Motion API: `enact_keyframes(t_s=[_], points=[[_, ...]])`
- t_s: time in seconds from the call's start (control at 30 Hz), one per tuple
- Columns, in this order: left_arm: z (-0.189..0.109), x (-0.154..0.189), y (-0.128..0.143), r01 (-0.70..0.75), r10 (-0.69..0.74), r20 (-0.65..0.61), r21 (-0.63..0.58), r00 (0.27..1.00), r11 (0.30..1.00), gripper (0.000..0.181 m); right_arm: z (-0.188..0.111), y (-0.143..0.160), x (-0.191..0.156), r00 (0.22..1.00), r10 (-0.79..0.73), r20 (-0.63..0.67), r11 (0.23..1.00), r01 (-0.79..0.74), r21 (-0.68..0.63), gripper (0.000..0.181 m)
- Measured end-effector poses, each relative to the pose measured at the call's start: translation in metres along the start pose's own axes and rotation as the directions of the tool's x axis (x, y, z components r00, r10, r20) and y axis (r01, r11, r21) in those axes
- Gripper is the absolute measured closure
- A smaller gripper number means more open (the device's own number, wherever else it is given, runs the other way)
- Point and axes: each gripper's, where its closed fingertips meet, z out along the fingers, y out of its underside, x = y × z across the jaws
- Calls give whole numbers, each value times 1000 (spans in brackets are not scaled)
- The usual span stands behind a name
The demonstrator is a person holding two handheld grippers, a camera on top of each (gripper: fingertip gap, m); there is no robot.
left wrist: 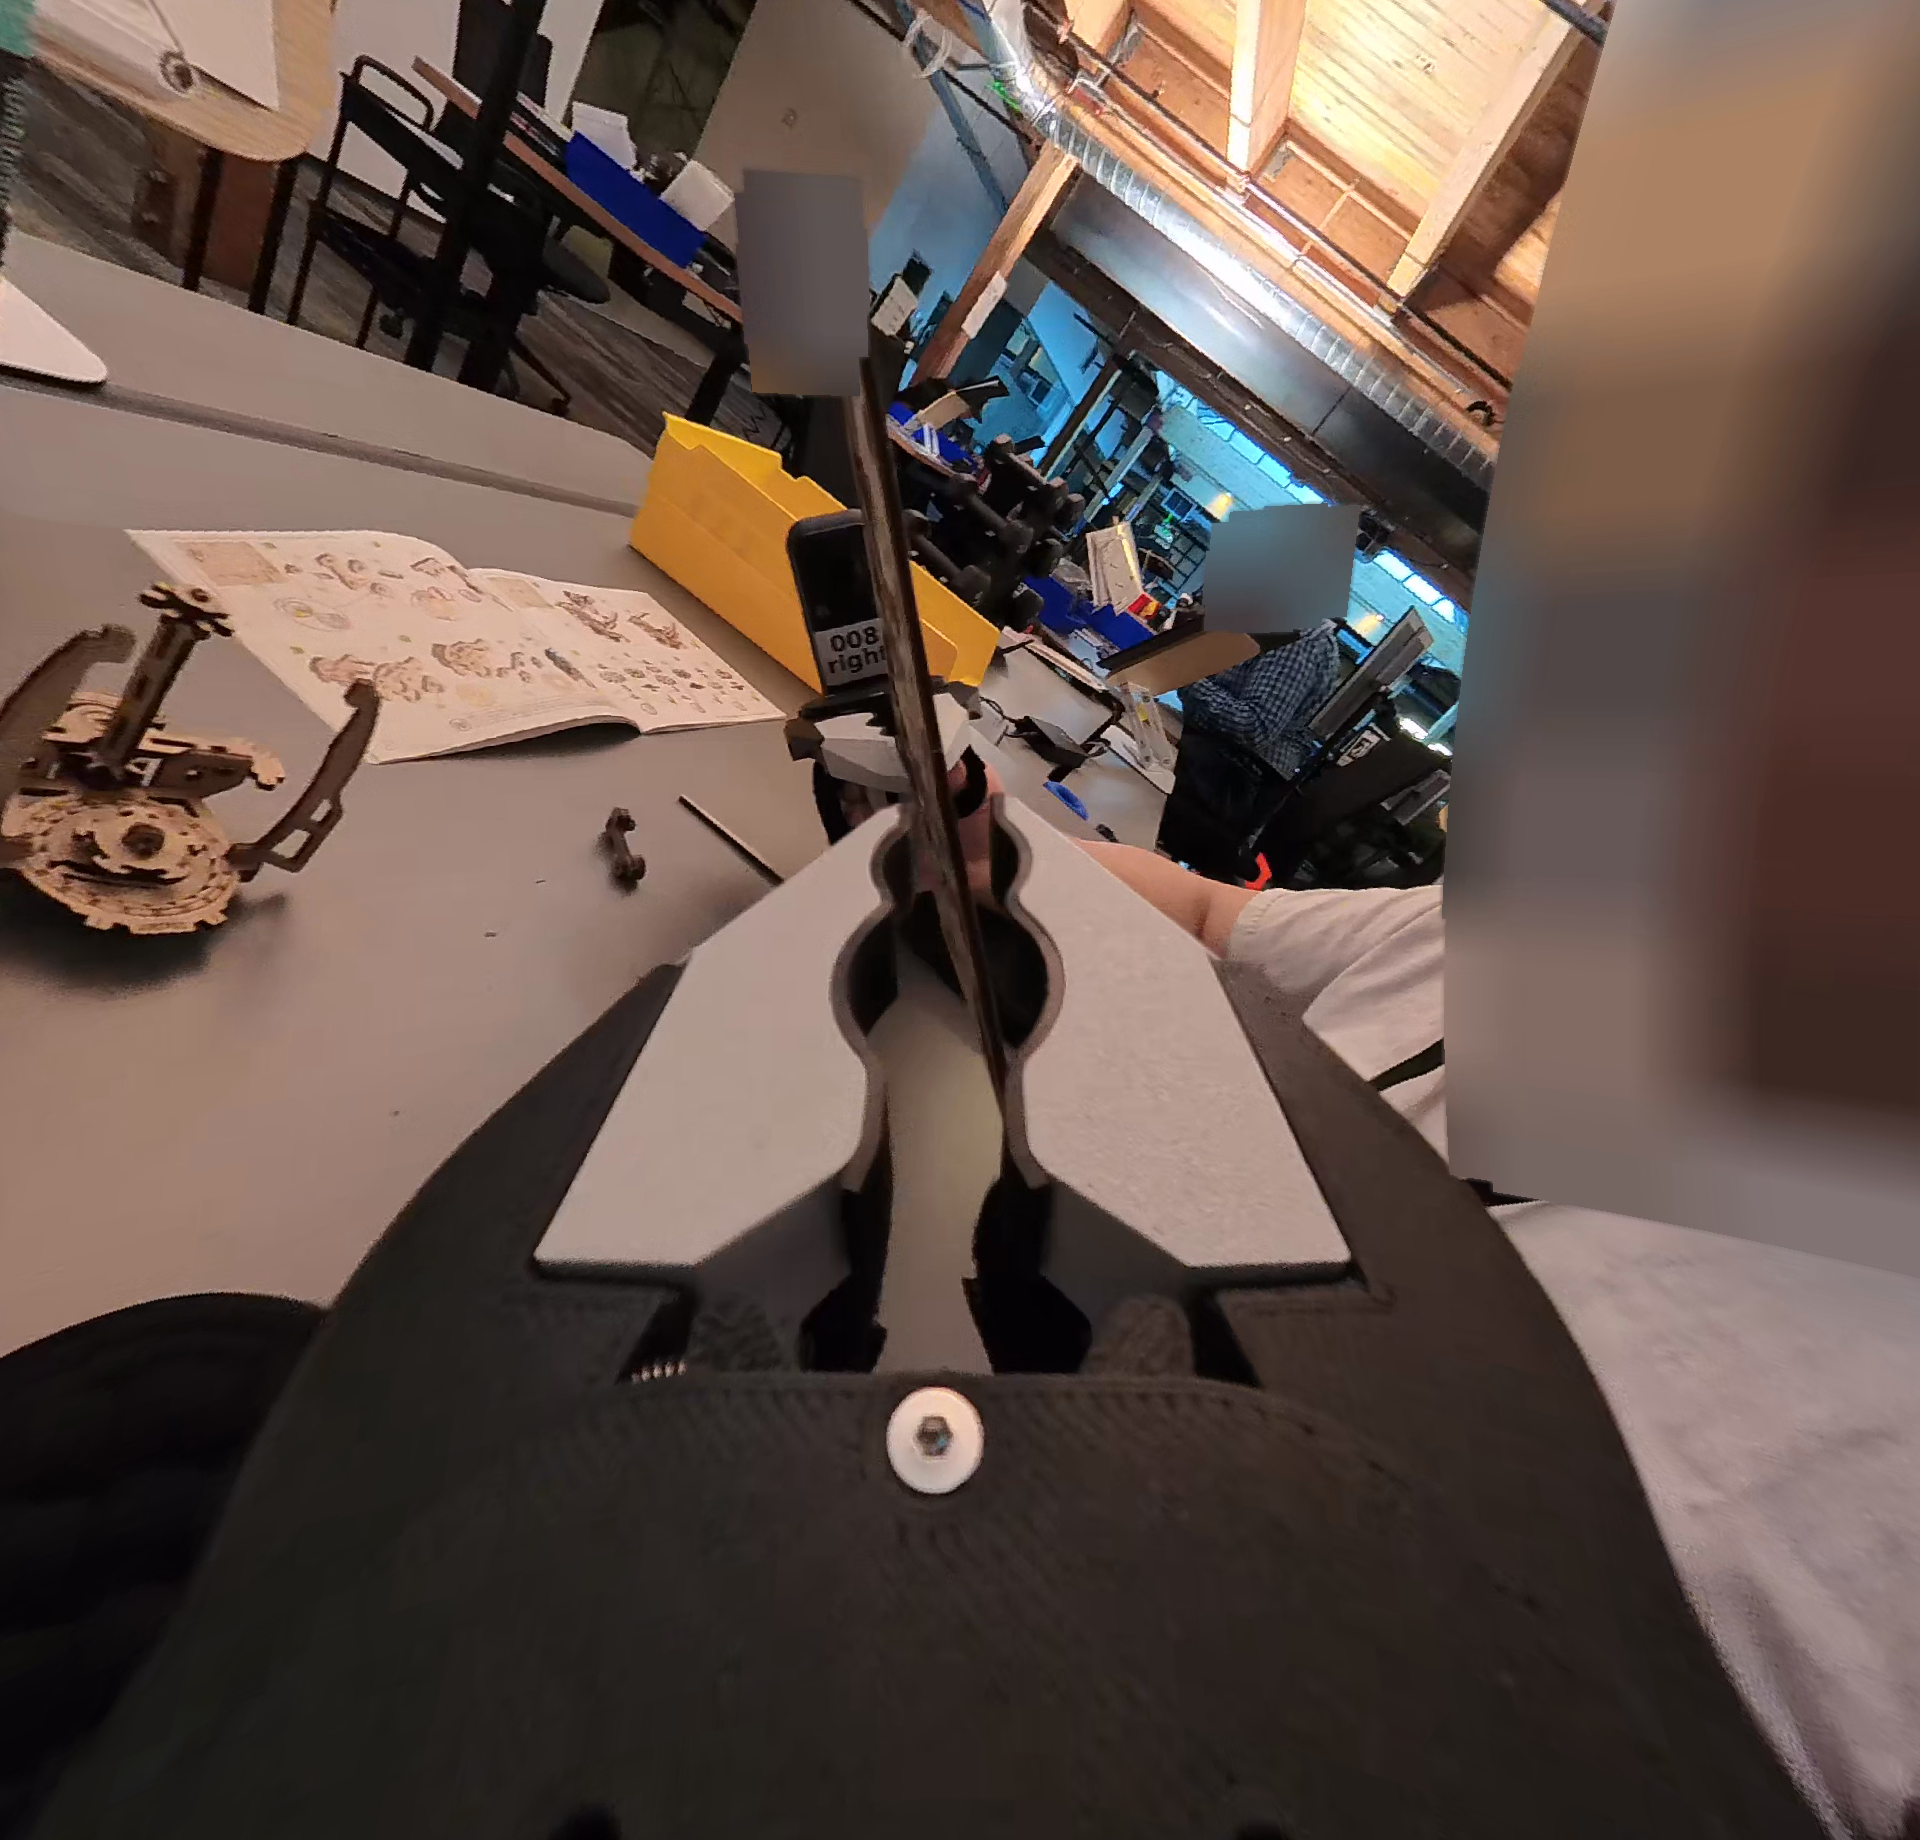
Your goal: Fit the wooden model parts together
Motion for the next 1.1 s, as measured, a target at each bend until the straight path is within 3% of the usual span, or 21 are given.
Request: enact_keyframes(t_s=[0.2, 0.37, 1.1], points=[[-2, -12, 5, 5, -4, 53, -16, 999, 1000, 165, -1, -1, 1, 1000, -9, -12, 1000, 9, 6, 181], [7, -10, 18, 34, -33, 24, -63, 999, 997, 162, -2, -2, 3, 1000, -9, -18, 1000, 9, 9, 181], [22, -11, 38, 53, -53, 5, -141, 999, 989, 172, -5, -5, 8, 999, -3, -48, 999, 4, 33, 181]])
